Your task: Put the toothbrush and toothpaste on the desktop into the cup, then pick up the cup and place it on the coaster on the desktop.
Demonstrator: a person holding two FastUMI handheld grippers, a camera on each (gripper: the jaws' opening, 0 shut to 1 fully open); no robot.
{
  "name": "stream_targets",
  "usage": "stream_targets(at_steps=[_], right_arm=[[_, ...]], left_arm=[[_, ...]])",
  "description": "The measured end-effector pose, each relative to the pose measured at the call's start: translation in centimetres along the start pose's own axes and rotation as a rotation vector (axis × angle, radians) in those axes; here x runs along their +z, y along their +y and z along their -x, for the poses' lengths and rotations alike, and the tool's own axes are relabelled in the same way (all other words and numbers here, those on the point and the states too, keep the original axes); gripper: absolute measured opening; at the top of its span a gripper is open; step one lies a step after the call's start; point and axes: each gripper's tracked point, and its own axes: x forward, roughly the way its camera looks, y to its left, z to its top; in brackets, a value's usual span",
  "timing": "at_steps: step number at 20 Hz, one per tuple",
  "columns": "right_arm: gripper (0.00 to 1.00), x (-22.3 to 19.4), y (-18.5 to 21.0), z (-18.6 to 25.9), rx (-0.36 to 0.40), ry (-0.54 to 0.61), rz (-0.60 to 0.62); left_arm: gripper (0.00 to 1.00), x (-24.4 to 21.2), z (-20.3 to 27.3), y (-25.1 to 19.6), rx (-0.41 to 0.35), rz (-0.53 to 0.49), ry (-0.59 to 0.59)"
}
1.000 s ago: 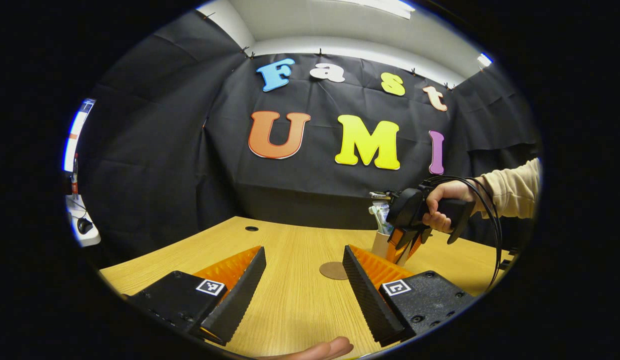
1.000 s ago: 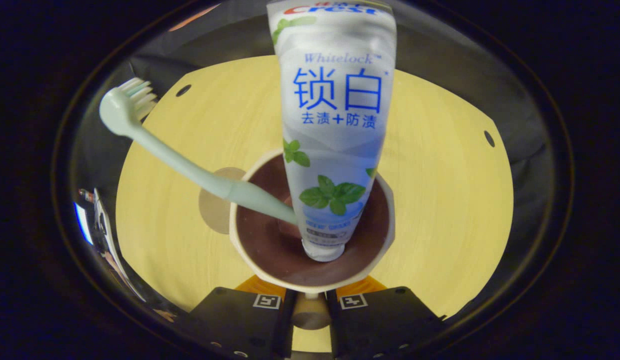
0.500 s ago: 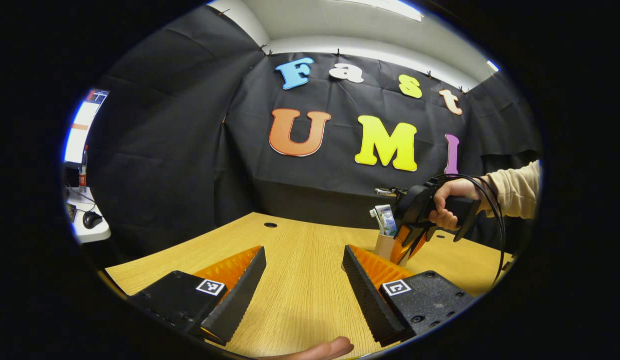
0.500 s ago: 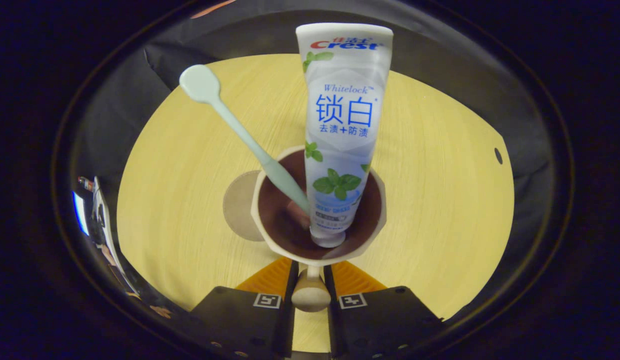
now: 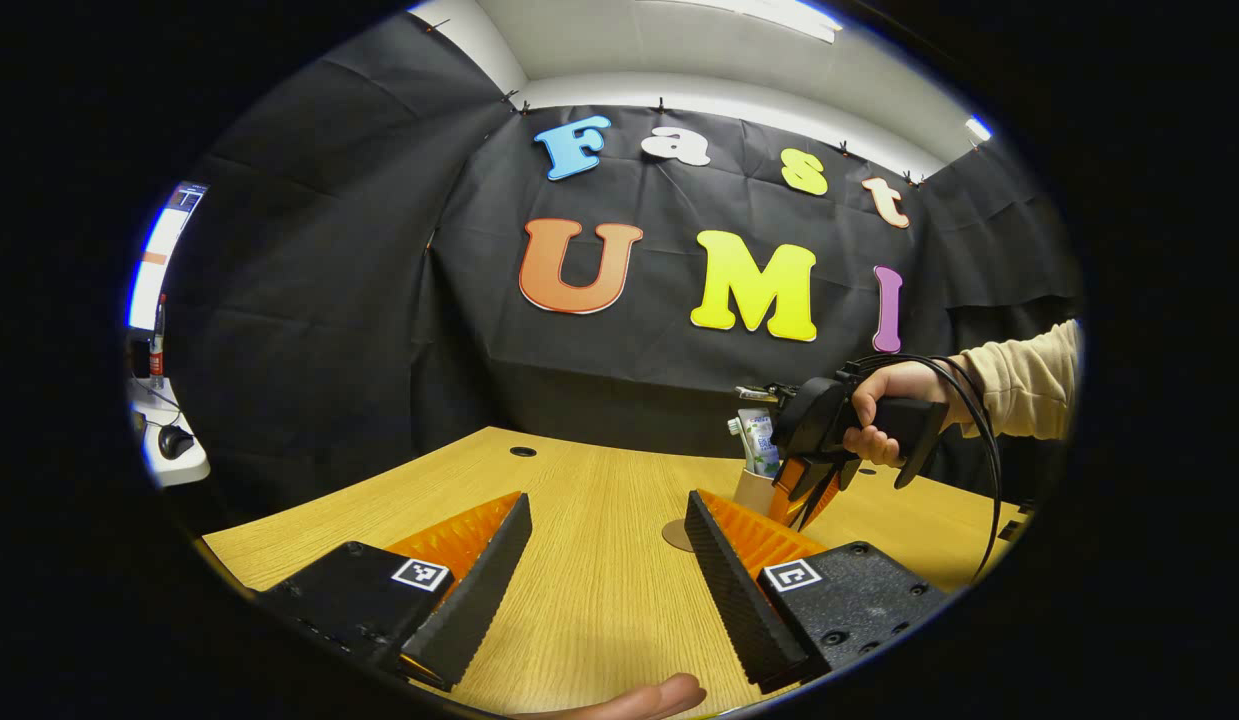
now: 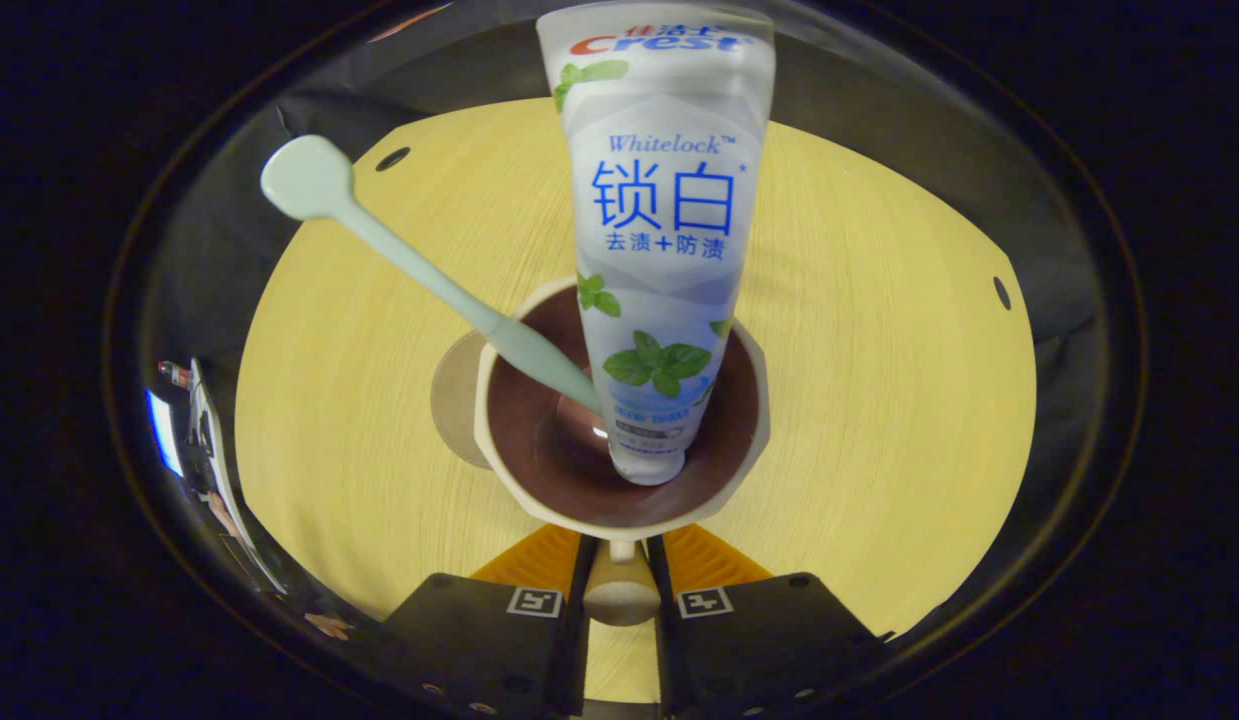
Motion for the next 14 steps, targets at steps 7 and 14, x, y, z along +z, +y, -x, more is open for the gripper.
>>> stream_targets(at_steps=[7,14], right_arm=[[0.27,0.5,-0.3,-0.8,-0.008,0.012,-0.005],[0.29,1.3,-0.3,-2.0,-0.019,0.024,-0.007]], left_arm=[[0.98,-0.2,0.0,-0.4,-0.008,0.005,0.005],[0.98,-0.6,-0.4,0.0,-0.002,0.009,0.018]])
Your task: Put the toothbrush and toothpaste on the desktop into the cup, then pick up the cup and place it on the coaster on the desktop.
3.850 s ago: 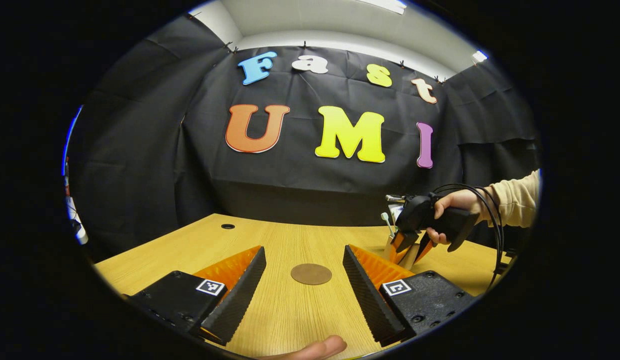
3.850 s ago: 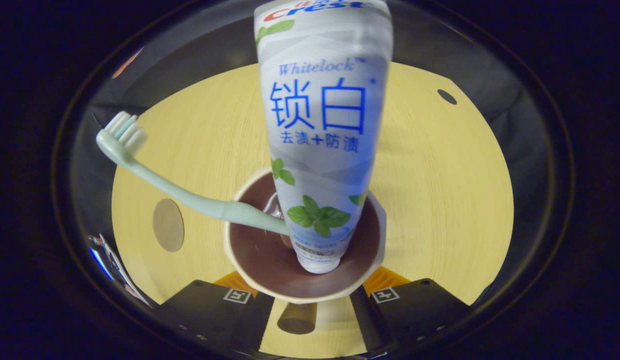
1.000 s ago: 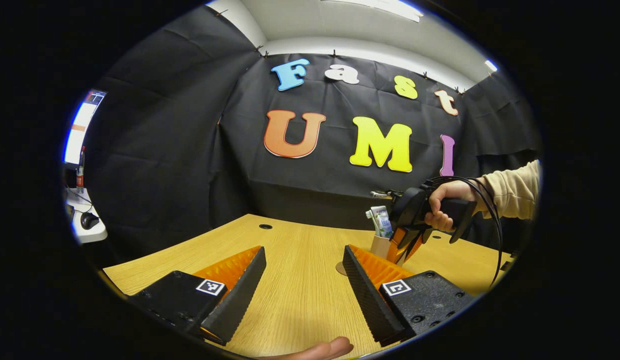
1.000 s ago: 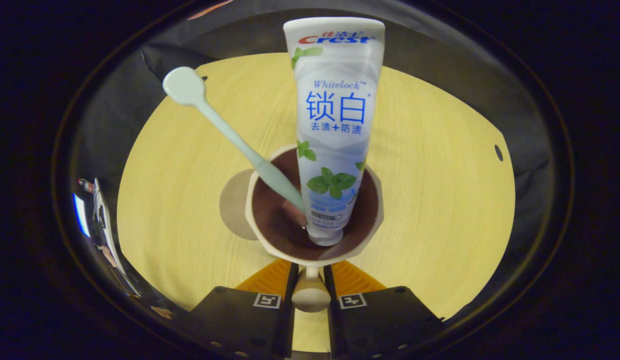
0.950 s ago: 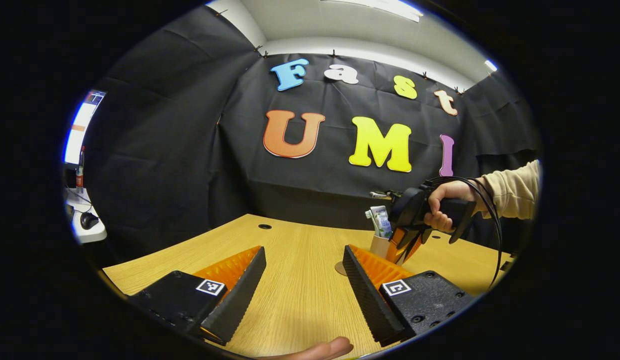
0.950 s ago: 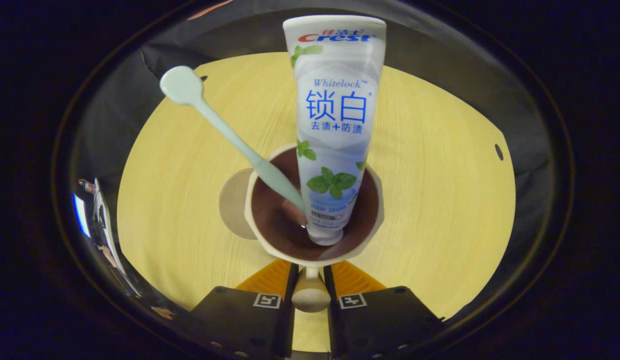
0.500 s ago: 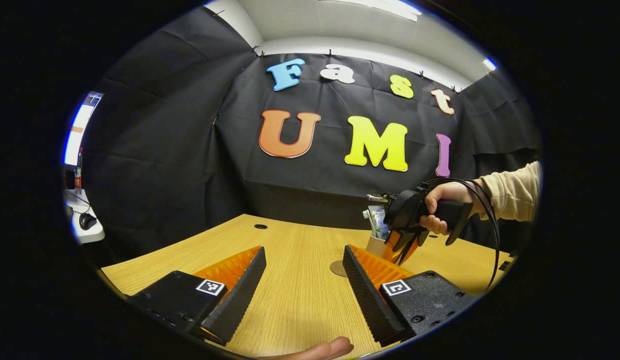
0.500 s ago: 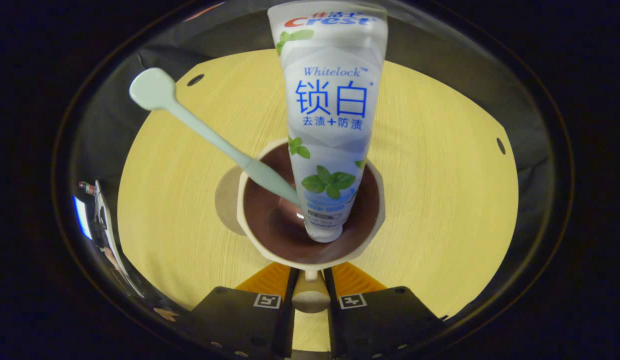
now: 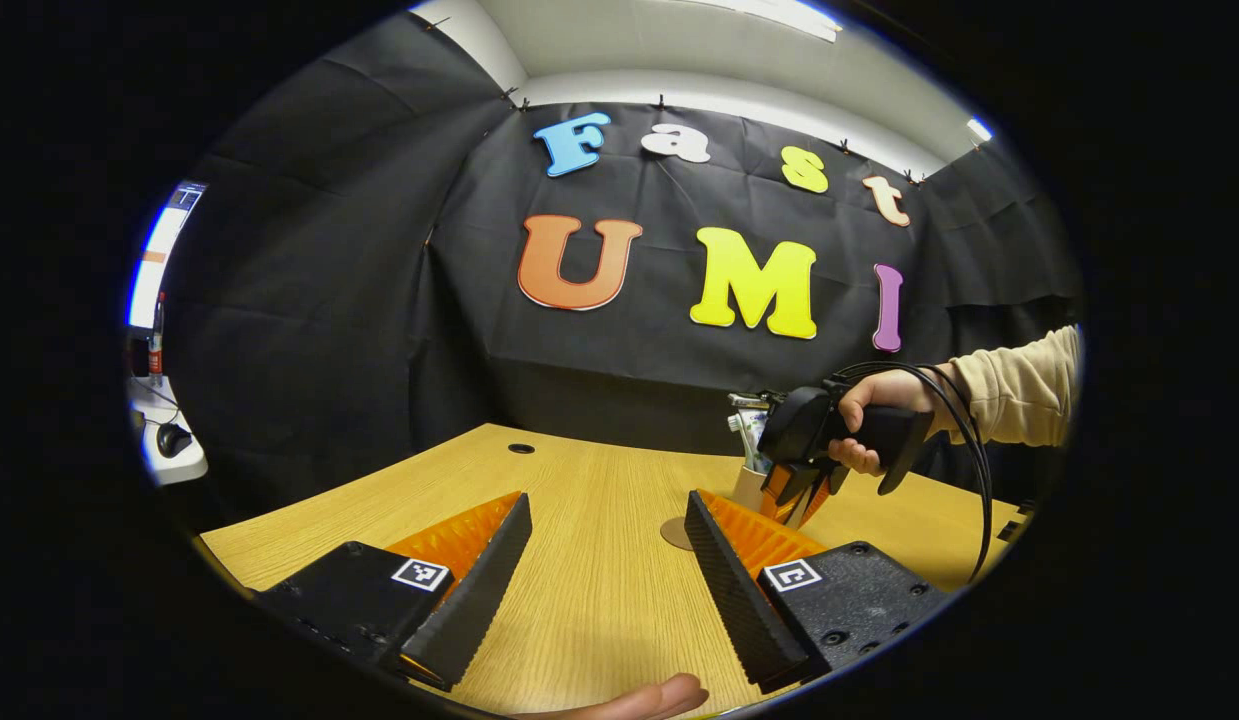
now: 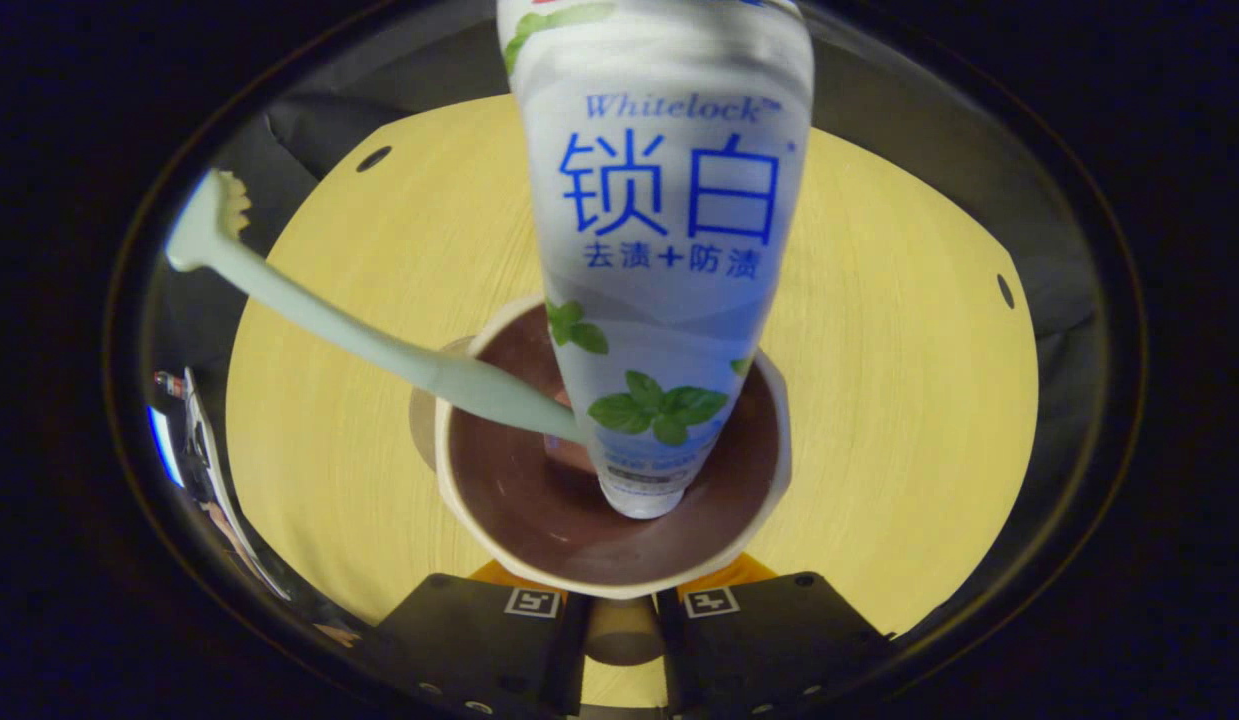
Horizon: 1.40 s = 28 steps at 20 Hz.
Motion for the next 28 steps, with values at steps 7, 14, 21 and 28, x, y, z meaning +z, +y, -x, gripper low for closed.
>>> stream_targets(at_steps=[7,14,21,28], right_arm=[[0.27,0.1,0.2,0.3,0.015,-0.016,0.009],[0.27,0.1,1.6,1.3,0.022,-0.042,0.062],[0.27,0.0,6.5,1.6,0.056,-0.050,0.163],[0.28,0.0,8.0,1.0,0.024,-0.046,0.225]], left_arm=[[1.00,-0.4,-0.3,-0.3,-0.008,0.011,0.007],[0.98,-0.6,-0.2,0.1,-0.005,0.006,0.009],[0.98,-0.9,0.0,1.2,0.013,0.024,0.014],[0.98,-1.0,0.3,1.4,0.026,0.038,0.021]])
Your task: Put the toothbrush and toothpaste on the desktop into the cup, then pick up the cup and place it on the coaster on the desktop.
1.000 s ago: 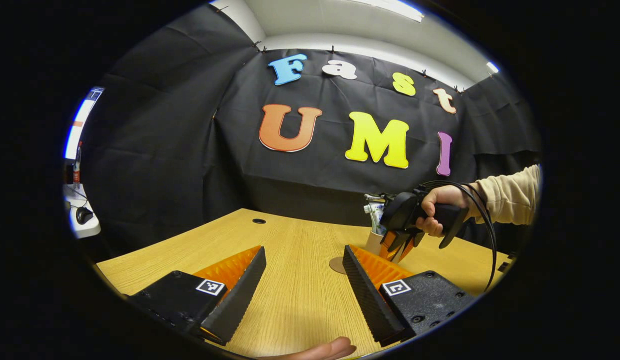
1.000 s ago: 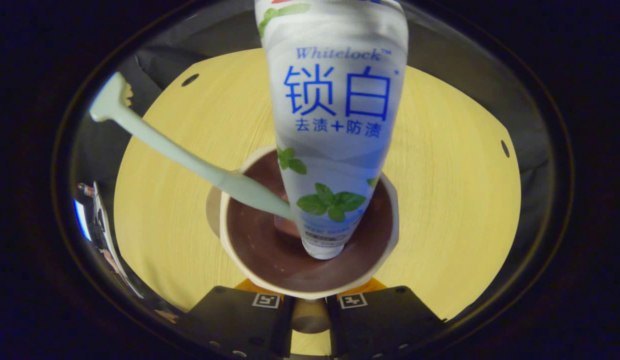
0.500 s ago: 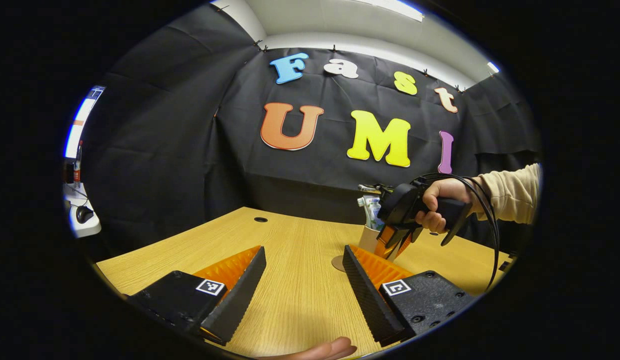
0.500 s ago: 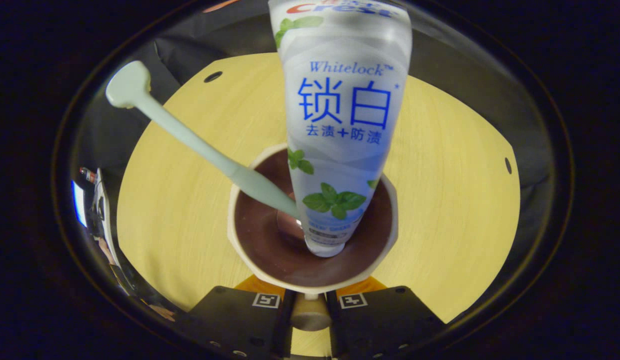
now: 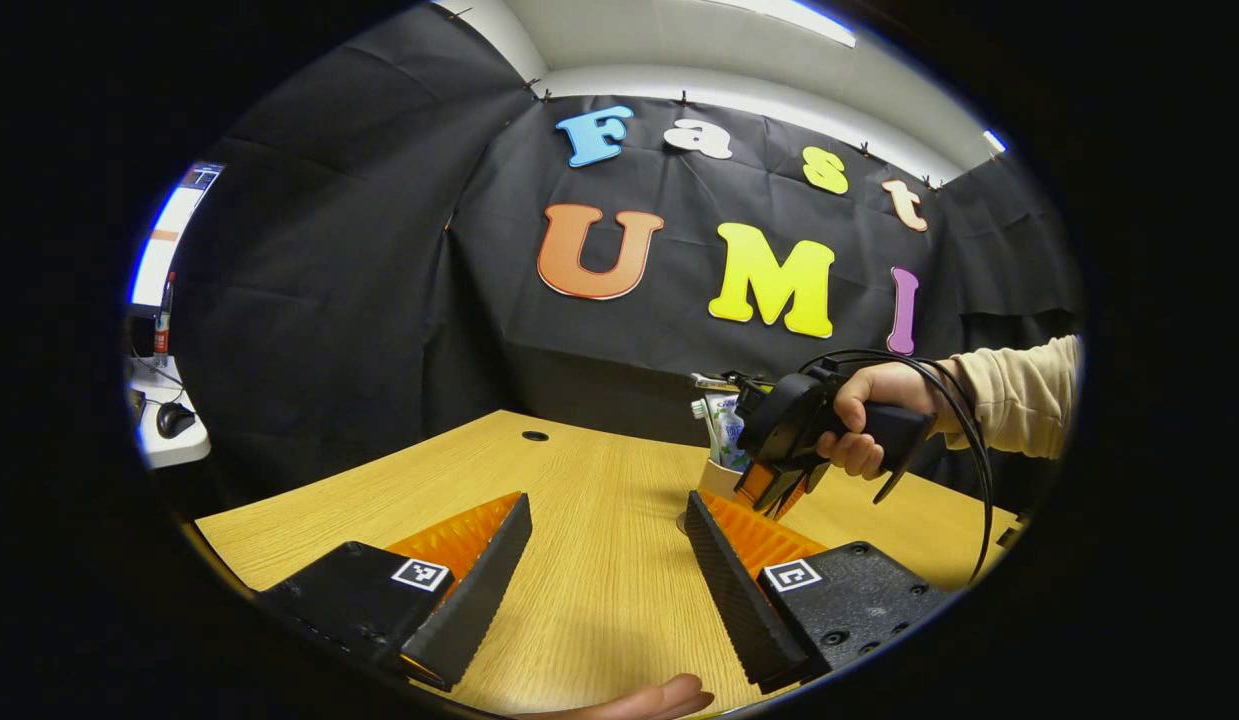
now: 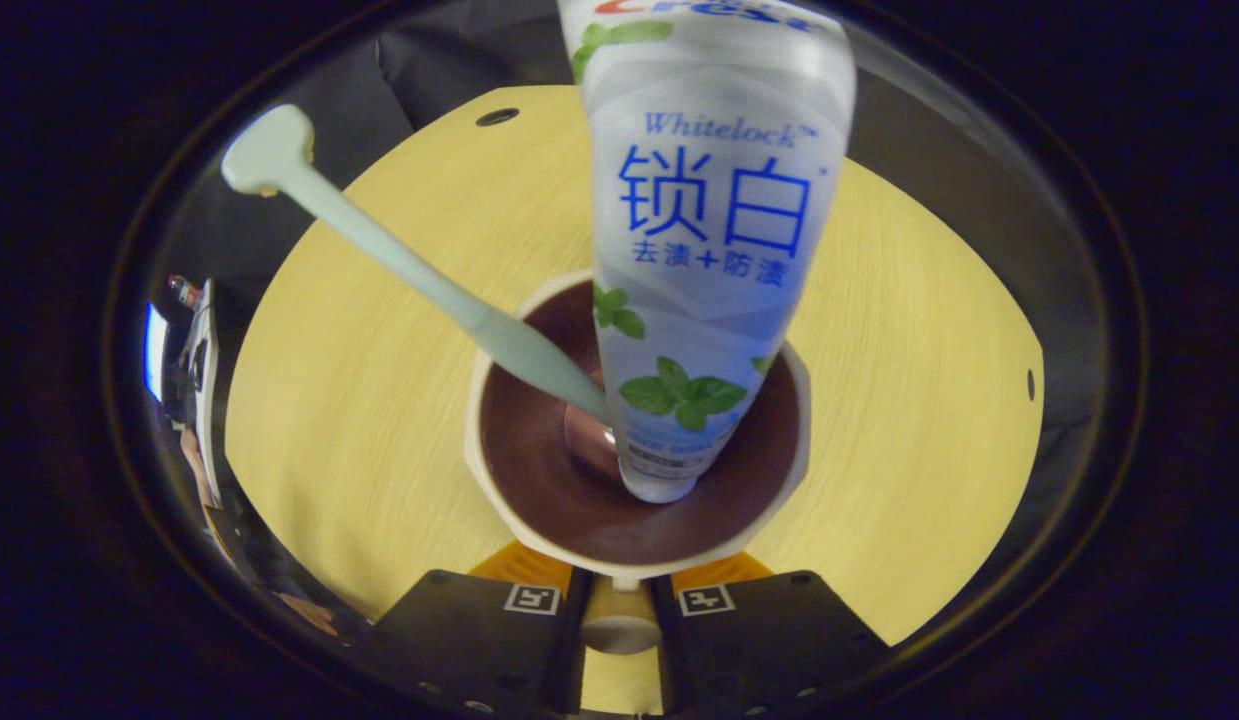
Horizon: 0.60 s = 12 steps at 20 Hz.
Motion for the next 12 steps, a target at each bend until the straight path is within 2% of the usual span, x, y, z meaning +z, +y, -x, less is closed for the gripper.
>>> stream_targets(at_steps=[2,5,7,9,11,12], right_arm=[[0.27,-0.1,-0.4,0.4,0.010,-0.003,0.006],[0.31,-0.5,-1.3,-0.4,-0.046,-0.017,0.041],[0.53,-0.6,-0.5,-0.2,-0.006,-0.027,0.024],[0.54,-0.5,0.2,0.2,0.046,-0.054,-0.008],[0.69,-0.1,0.4,0.7,0.059,-0.111,-0.024],[0.80,0.0,0.1,1.1,0.066,-0.140,-0.031]], left_arm=[[0.98,0.1,0.1,-0.3,-0.004,-0.001,0.000],[0.98,0.0,0.3,-1.0,-0.003,-0.017,0.005],[0.98,-0.1,0.5,-1.8,-0.007,-0.035,0.012],[0.98,0.0,0.5,-2.7,-0.012,-0.062,0.015],[0.98,0.1,0.6,-3.5,-0.014,-0.086,0.014],[0.98,0.2,0.7,-4.0,-0.017,-0.093,0.015]])
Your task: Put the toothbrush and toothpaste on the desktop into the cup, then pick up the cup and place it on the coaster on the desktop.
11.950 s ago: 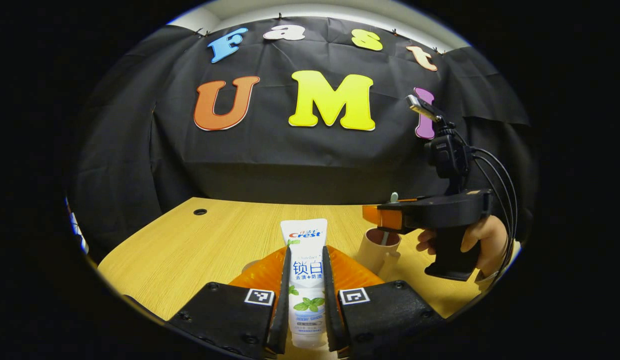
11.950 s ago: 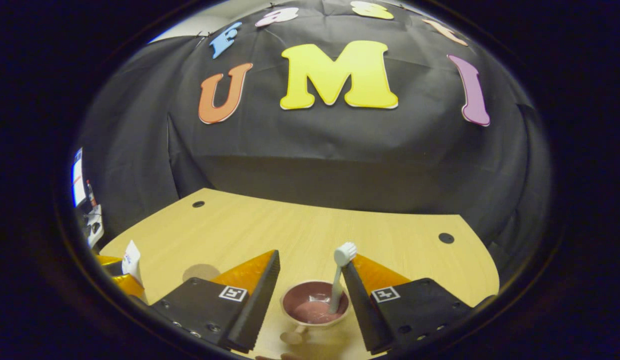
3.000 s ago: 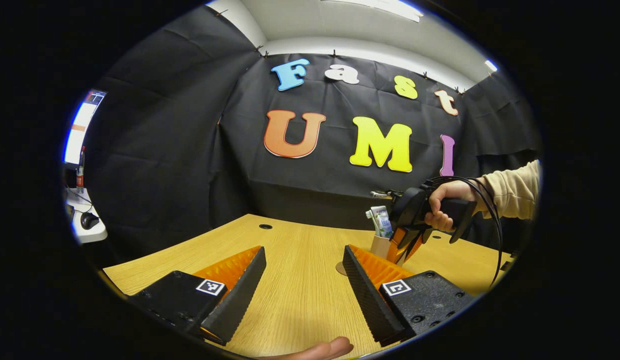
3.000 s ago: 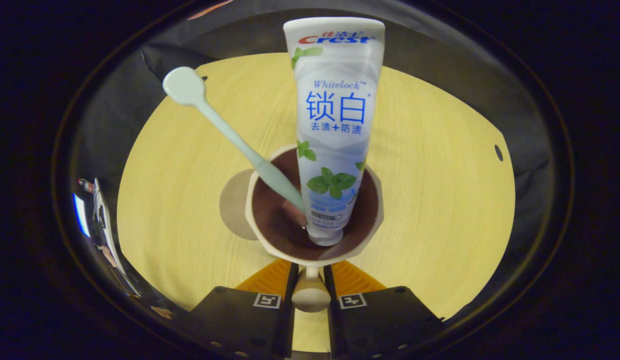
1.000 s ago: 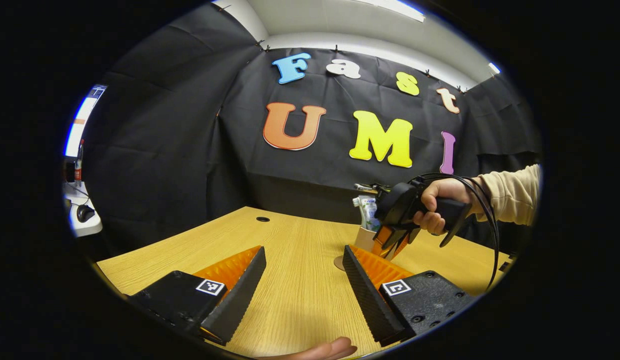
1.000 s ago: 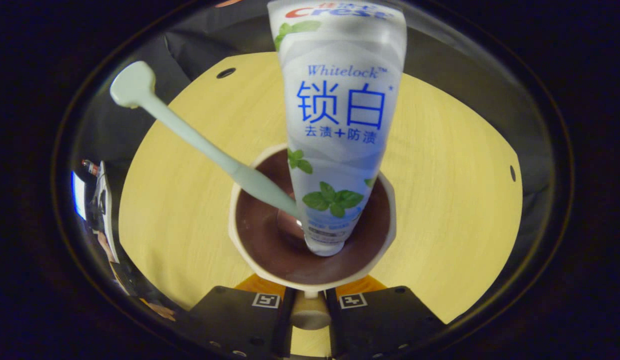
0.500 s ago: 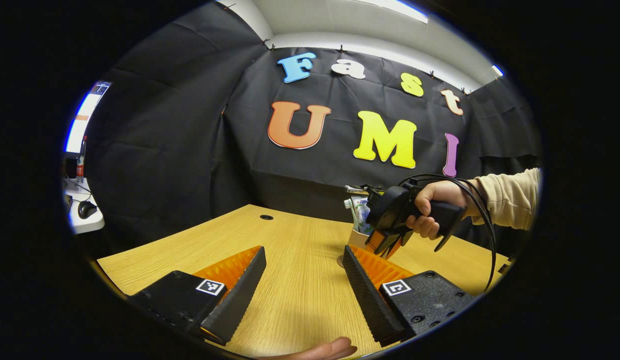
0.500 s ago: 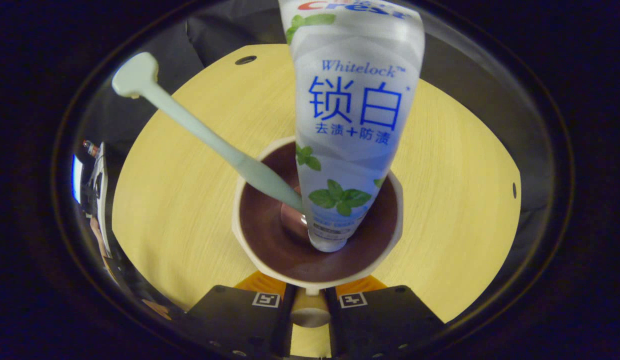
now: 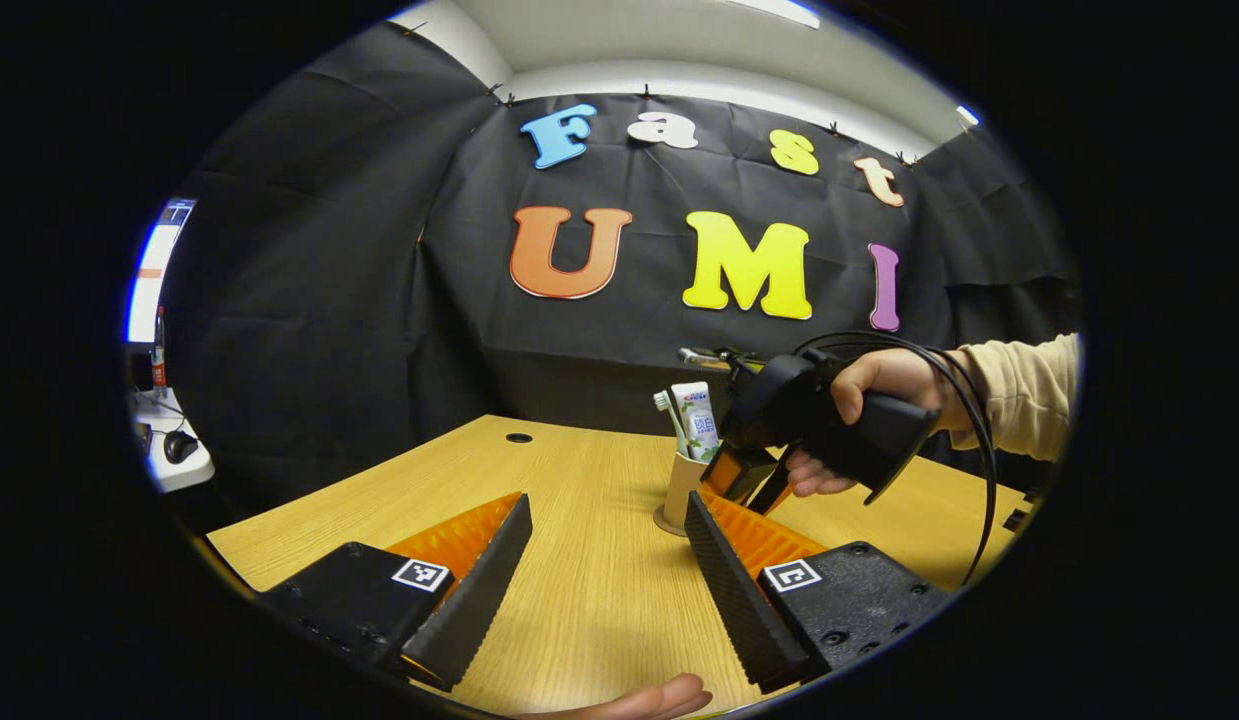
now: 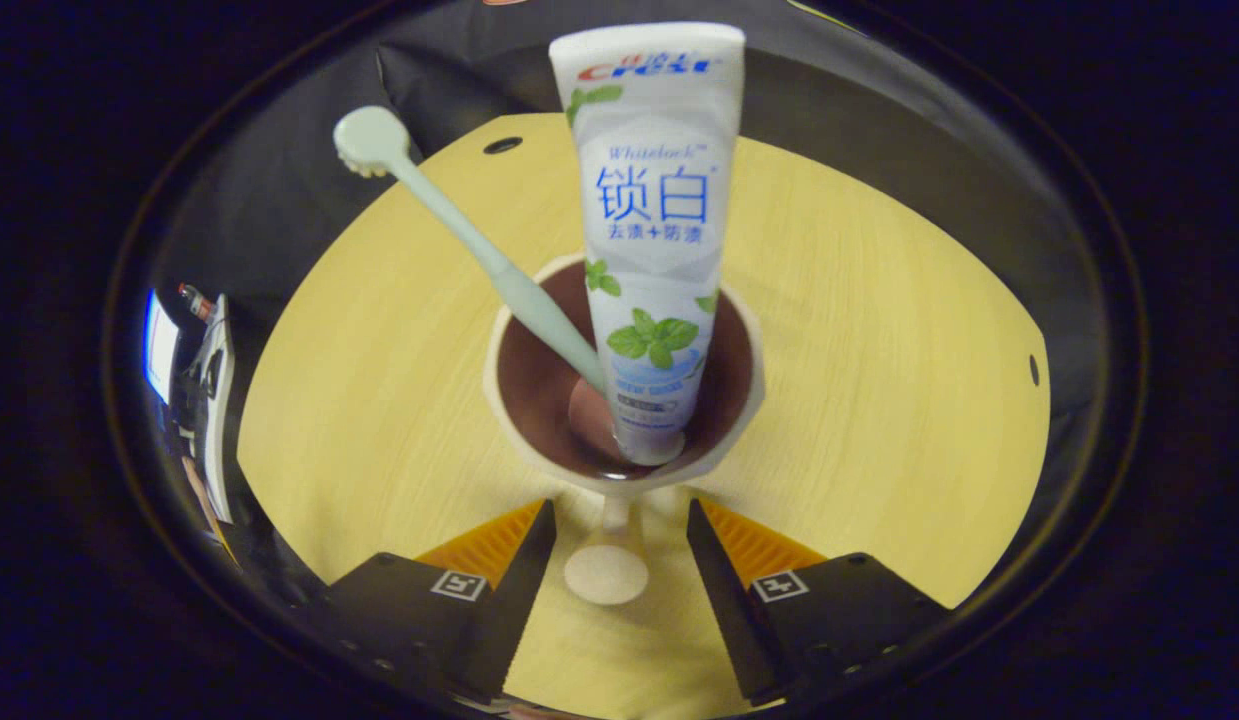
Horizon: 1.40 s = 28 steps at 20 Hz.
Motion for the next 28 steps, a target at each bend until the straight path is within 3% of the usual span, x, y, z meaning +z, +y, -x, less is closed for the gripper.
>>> stream_targets(at_steps=[6,13,20,24,28], right_arm=[[0.93,-0.5,-1.7,3.4,0.064,-0.202,-0.040],[0.93,-1.7,-7.1,9.6,-0.046,-0.545,-0.034],[0.94,-5.8,-12.7,14.0,-0.238,-0.875,-0.082],[0.94,-9.9,-14.3,16.3,-0.278,-1.002,-0.143],[0.96,-12.3,-15.9,17.4,-0.365,-1.082,-0.193]], left_arm=[[0.98,0.5,-0.7,-4.4,-0.024,-0.024,0.016],[0.98,2.0,-0.7,-10.7,-0.061,-0.103,-0.015],[0.98,1.7,-0.9,-15.9,-0.105,-0.063,0.038],[0.98,2.7,0.0,-16.1,-0.081,-0.029,0.031],[0.98,3.3,0.9,-15.0,-0.038,-0.036,0.022]])
